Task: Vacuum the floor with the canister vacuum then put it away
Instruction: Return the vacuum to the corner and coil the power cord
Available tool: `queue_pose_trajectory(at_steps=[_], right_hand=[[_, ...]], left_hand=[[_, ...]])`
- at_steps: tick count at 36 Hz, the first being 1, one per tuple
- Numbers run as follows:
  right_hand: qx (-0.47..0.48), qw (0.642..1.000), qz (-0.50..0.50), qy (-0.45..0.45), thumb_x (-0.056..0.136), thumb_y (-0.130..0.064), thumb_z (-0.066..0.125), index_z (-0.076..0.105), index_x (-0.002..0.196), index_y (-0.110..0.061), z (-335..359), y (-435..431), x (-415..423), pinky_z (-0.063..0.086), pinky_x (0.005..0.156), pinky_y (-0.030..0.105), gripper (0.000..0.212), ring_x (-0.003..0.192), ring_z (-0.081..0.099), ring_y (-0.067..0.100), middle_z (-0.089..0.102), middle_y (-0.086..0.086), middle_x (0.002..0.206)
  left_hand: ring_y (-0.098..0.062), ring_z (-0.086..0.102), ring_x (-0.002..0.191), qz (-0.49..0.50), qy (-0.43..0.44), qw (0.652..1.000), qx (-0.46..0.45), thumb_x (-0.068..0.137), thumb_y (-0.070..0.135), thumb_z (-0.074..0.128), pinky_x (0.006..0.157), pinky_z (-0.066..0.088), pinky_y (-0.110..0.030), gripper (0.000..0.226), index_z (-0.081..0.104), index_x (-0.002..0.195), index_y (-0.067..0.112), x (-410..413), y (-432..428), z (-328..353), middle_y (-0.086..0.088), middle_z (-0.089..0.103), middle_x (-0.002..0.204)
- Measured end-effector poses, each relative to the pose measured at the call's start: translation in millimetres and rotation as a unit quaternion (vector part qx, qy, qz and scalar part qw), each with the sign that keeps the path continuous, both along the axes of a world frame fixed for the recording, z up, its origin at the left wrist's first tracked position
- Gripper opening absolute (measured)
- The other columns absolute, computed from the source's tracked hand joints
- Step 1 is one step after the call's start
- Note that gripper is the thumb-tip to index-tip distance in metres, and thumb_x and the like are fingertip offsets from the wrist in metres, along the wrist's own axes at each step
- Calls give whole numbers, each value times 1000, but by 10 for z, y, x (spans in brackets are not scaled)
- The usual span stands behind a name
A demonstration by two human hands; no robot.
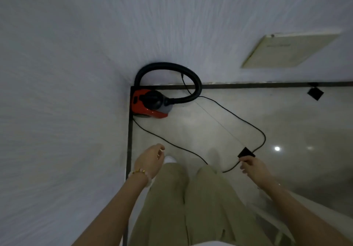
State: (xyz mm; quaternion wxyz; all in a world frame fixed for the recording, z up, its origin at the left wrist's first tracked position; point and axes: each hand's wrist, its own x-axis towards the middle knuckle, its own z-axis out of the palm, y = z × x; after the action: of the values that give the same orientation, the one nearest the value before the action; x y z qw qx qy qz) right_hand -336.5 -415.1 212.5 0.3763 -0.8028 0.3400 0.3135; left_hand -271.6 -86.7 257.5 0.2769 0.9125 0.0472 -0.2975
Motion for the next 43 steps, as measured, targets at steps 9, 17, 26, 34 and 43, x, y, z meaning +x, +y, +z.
queue_pose_trajectory(at_steps=[9,17,26,34,43], right_hand=[[40,997,-50,-44,96,-10,43,59,118,-8,-11,-320,-83,43,64,21,27,86,59,23,63,8,95],[78,970,-220,-69,97,-9,42,60,115,-10,-504,-931,-456,48,72,25,25,79,59,17,63,6,88],[88,922,-376,-42,97,-5,44,59,110,-6,-2007,-1562,-927,44,62,23,21,70,54,16,59,7,78],[89,921,-377,33,96,-6,45,58,119,-2,-3934,-1751,-1089,44,62,24,27,71,53,16,60,14,93],[167,875,-442,102,95,-22,53,29,148,-13,-5296,-1527,-950,43,98,36,59,122,47,26,44,10,139]], left_hand=[[-24,60,96,-91,53,994,41,97,19,42,78,48,-29,28,56,120,12,-16,-402,-188,-10,64,110],[-21,57,84,-82,148,986,16,96,19,45,65,44,-23,17,61,103,17,-116,-1264,-854,-7,63,94],[-29,64,96,-9,222,975,-25,85,28,53,79,44,-27,26,68,95,9,-463,-2240,-2526,-16,69,98],[-21,60,91,-209,247,946,26,90,19,48,82,49,-28,15,63,92,16,-601,-2842,-4509,-13,66,103],[-27,56,109,-313,267,910,53,93,22,48,83,42,-25,29,58,117,9,-577,-3112,-5703,-13,61,120]])
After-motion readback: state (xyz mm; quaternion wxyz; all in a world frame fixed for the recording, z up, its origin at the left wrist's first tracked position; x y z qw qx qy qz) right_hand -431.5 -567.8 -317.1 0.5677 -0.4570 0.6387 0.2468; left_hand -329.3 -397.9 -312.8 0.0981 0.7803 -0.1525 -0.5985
